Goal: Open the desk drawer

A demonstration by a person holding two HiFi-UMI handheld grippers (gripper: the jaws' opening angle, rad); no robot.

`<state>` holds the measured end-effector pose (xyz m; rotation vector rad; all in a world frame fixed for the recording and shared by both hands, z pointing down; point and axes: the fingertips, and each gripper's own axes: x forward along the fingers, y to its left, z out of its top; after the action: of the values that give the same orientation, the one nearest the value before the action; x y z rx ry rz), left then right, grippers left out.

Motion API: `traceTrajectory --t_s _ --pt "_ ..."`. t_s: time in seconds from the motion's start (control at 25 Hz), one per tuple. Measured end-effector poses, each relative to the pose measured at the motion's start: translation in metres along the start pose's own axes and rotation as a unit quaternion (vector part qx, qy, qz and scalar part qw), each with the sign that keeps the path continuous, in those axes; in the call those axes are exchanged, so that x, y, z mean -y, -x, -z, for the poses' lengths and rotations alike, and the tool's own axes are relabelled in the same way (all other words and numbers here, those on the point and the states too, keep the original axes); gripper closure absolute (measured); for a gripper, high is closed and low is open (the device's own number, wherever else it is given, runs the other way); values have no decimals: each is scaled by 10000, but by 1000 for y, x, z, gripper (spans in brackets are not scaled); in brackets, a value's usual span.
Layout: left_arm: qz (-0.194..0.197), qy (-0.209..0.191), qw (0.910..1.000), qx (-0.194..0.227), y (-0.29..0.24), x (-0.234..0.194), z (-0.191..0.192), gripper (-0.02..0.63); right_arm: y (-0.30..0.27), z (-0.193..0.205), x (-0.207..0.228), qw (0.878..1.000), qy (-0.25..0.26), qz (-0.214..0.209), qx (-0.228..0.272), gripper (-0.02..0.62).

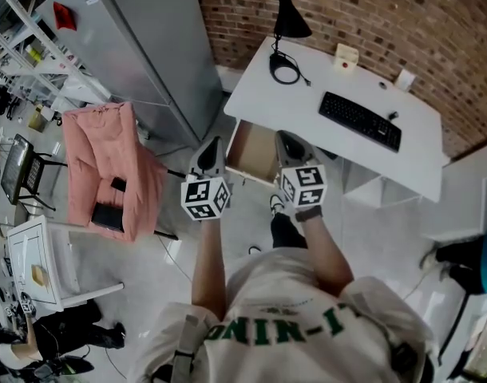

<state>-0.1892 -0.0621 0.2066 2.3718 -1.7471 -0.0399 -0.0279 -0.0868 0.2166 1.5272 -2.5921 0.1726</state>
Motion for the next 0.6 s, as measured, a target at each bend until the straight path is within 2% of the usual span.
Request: traceTrajectory --t_s 0.28,0.6 --pt "46 -46 10000 32 8 24 -7 604 16 -2 8 10000 -52 -47 -16 591" --pt "124 -73 9999 86 13 29 -4 604 26 6 3 10000 -88 15 8 591"
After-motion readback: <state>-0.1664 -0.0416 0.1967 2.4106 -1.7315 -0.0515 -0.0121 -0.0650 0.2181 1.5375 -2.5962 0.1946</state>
